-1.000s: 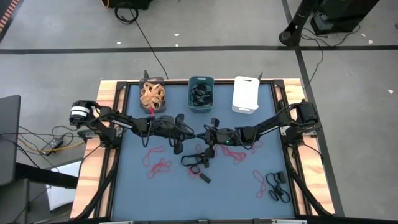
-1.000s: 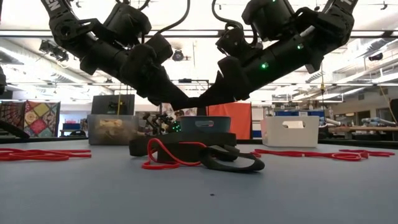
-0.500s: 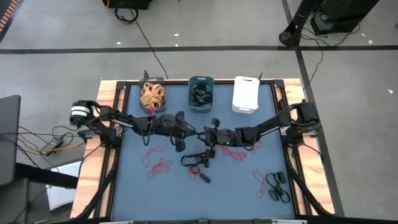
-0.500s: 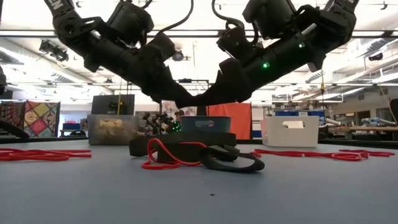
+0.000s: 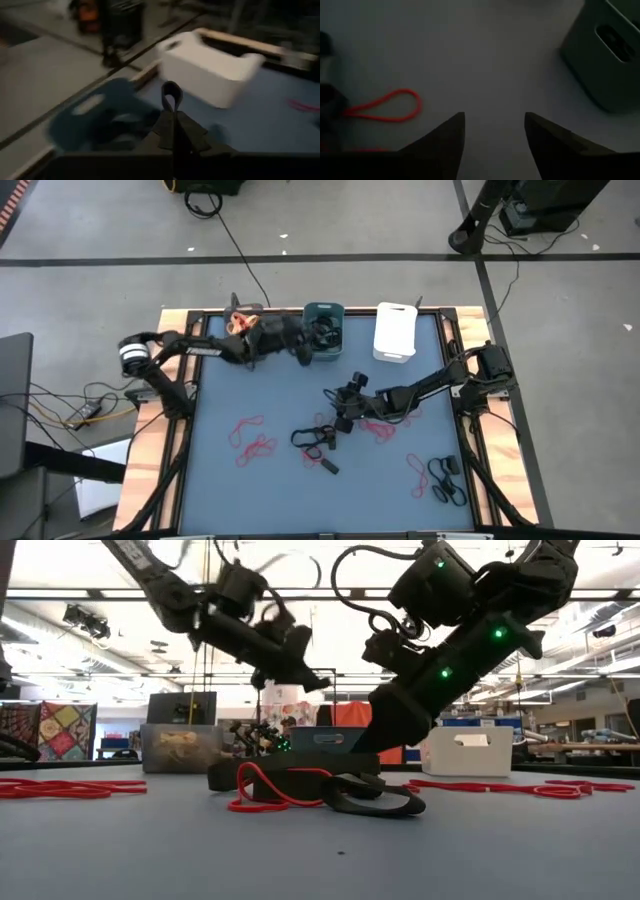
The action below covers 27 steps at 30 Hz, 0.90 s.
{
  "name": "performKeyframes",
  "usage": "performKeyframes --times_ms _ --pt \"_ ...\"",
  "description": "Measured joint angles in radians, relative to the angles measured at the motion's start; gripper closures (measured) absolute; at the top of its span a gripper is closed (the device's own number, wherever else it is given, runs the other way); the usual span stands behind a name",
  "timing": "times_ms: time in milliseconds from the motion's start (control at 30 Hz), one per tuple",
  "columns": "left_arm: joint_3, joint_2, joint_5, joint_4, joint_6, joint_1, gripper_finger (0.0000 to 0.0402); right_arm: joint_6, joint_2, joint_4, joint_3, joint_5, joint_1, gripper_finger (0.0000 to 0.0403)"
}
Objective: Sort rubber bands into baskets
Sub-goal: Put the black rubber band into the blue bin
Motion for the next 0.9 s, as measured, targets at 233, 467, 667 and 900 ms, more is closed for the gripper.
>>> performKeyframes --times_ms 233,467,667,900 --pt "0.112 0.096 0.001 -0.136 -0.072 0.097 0.0378 -0.102 0.000 0.066 0.000 -0.094 0.011 0.0180" --pt "0.119 0.106 0.027 -0.132 -0.073 0.094 0.0287 -0.160 0.000 0.131 0.000 -0.283 0.024 0.0147" --pt "0.119 0.106 0.076 -0.129 -0.081 0.095 0.0219 -0.200 0.000 0.127 0.000 -0.391 0.024 0.0130" --pt "0.119 0.105 0.189 -0.130 -0.132 0.093 0.0182 -0.164 0.009 0.129 0.000 -0.386 0.013 0.0133"
